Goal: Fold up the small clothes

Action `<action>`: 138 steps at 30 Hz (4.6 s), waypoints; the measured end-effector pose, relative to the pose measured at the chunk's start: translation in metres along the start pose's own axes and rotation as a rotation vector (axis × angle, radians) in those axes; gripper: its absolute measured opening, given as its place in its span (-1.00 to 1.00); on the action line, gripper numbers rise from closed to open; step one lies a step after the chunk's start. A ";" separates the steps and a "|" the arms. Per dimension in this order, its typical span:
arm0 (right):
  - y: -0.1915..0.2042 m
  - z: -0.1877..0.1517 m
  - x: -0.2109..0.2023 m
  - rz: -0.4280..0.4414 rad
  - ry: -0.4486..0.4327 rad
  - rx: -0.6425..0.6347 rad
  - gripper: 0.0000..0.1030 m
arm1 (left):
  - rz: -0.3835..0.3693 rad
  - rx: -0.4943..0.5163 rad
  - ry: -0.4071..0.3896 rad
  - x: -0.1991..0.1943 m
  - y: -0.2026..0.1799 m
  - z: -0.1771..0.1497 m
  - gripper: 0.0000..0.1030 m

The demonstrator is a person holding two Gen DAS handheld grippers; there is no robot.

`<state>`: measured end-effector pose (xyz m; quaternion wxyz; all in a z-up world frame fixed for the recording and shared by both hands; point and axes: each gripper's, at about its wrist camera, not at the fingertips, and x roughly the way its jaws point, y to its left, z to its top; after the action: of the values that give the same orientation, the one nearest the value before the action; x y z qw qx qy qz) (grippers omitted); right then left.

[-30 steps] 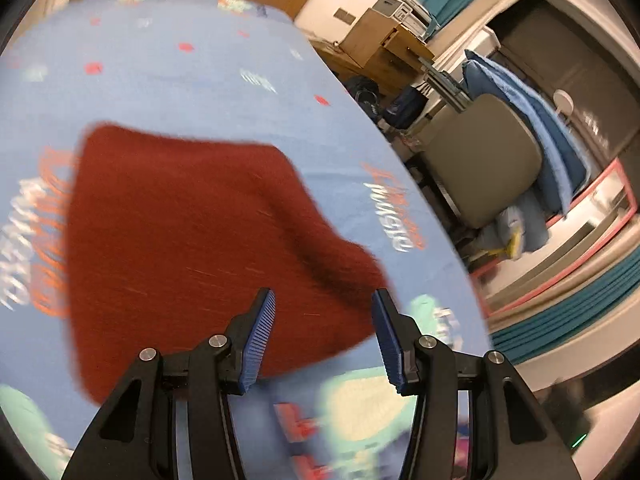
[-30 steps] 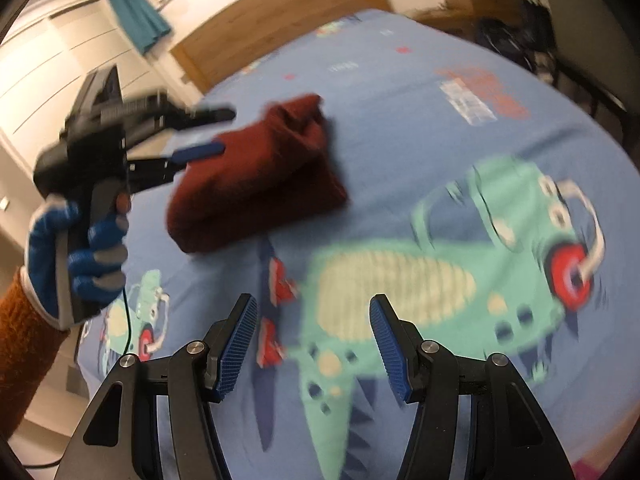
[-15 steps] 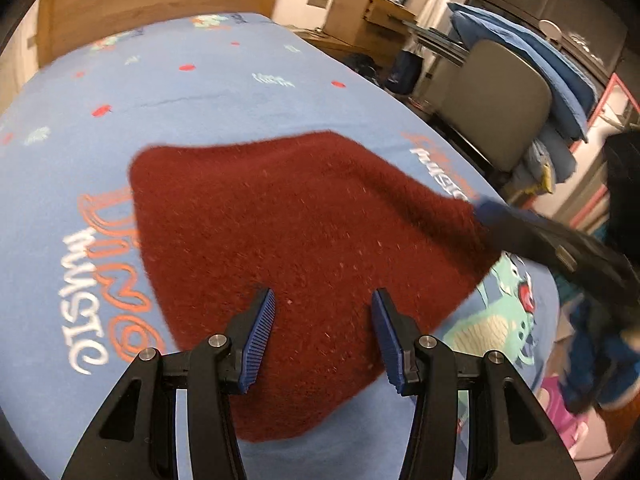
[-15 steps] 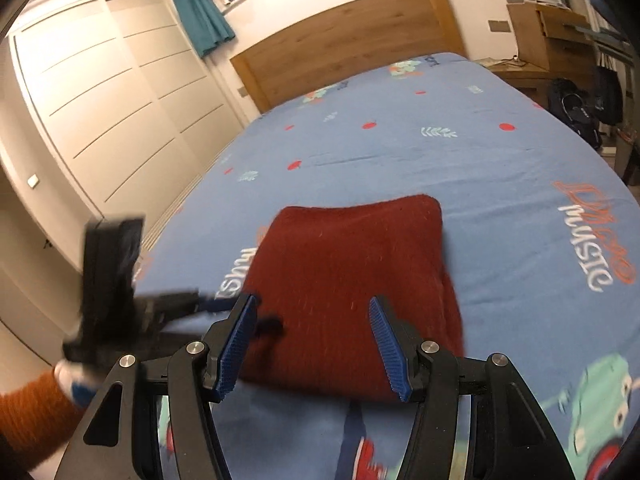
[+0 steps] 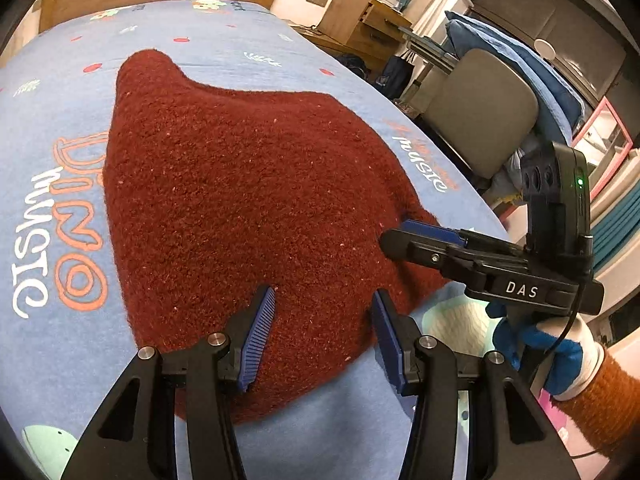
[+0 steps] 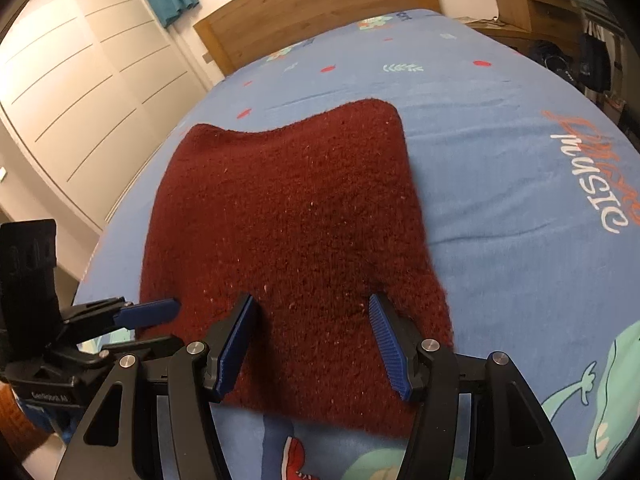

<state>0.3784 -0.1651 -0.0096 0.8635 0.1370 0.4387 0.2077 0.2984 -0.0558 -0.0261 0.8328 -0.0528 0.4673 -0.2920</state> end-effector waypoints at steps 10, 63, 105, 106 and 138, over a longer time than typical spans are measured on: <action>0.012 0.036 -0.016 0.007 -0.089 -0.046 0.17 | 0.046 -0.019 -0.037 -0.020 0.014 0.025 -0.13; -0.074 0.027 0.042 0.322 0.204 0.240 0.07 | -0.161 -0.363 -0.013 -0.030 0.129 0.042 0.02; 0.001 -0.021 -0.035 0.000 0.119 0.164 0.33 | 0.428 -0.189 -0.096 -0.145 0.076 -0.015 0.30; 0.004 -0.023 -0.045 -0.024 0.109 0.149 0.33 | 0.453 -0.194 -0.119 -0.151 0.067 -0.020 0.30; 0.146 -0.150 -0.218 -0.257 -0.181 -0.016 0.59 | 0.666 -0.124 -0.405 -0.247 -0.080 -0.132 0.95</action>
<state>0.1058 -0.1332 0.1180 0.9199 0.0910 0.3716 0.0859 0.0602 0.0351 0.1138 0.9525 -0.0052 0.3019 0.0393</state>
